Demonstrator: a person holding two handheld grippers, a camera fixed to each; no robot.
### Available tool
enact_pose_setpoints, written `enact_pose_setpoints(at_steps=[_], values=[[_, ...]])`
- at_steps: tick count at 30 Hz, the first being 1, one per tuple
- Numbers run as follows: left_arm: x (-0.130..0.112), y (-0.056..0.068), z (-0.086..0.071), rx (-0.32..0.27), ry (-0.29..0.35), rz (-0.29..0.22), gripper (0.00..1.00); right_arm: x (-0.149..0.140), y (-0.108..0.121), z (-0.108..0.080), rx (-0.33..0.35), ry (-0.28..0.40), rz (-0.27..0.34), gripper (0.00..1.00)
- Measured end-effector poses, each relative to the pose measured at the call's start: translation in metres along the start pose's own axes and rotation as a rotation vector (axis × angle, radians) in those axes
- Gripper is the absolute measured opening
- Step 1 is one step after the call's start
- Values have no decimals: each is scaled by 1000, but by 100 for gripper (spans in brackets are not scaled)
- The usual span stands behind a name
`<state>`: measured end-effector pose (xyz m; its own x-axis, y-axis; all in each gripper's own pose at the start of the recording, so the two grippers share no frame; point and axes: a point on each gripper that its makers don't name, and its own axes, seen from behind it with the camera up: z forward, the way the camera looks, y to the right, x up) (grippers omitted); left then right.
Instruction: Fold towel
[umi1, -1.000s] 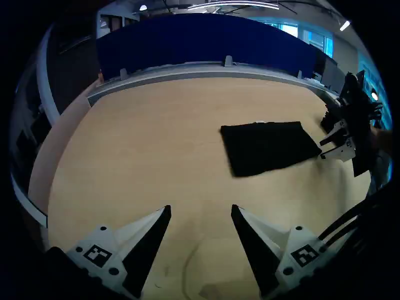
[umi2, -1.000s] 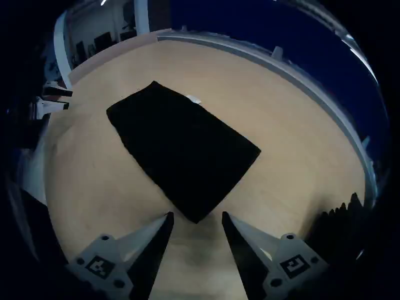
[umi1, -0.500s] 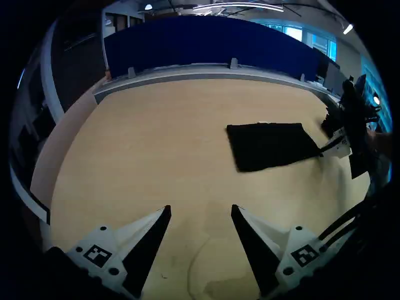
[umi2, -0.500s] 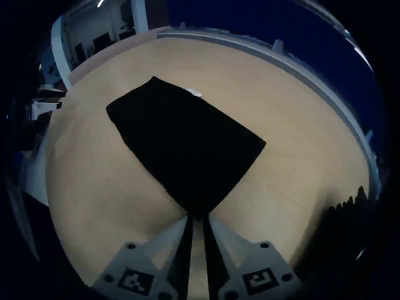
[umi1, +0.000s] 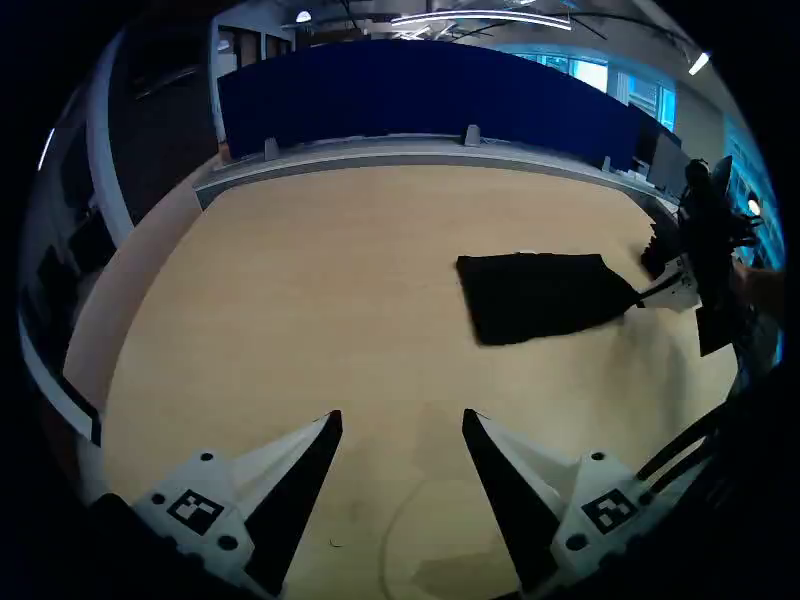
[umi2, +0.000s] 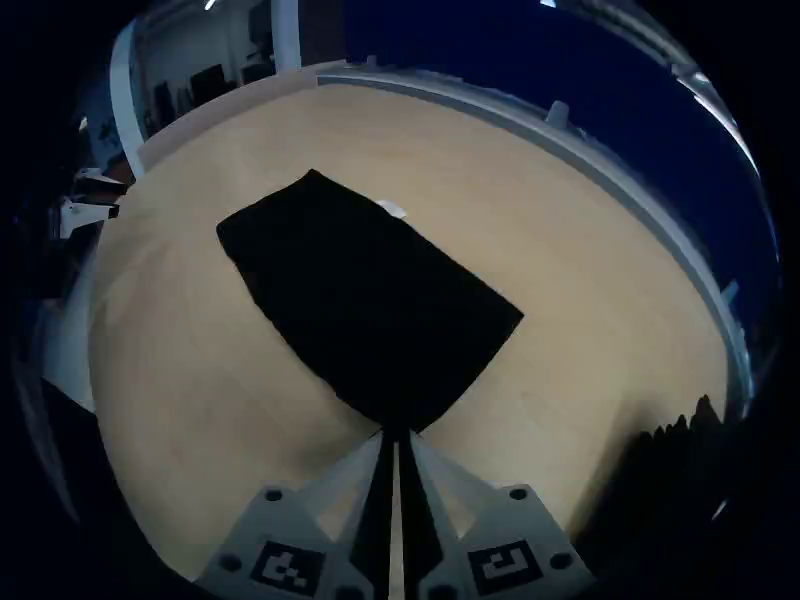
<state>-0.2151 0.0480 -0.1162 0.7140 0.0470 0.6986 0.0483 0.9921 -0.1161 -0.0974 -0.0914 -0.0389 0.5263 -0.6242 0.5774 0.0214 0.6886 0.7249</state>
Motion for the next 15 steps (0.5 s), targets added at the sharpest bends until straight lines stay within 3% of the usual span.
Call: enact_pose_setpoints(at_steps=[8, 15], values=[[9, -11, -16, 19, 38, -30, 89, 44, -2, -16, -15, 47, -65, 3], [12, -26, -34, 43, 64, -62, 89, 91, -7, -25, -19, 77, -157, 3]])
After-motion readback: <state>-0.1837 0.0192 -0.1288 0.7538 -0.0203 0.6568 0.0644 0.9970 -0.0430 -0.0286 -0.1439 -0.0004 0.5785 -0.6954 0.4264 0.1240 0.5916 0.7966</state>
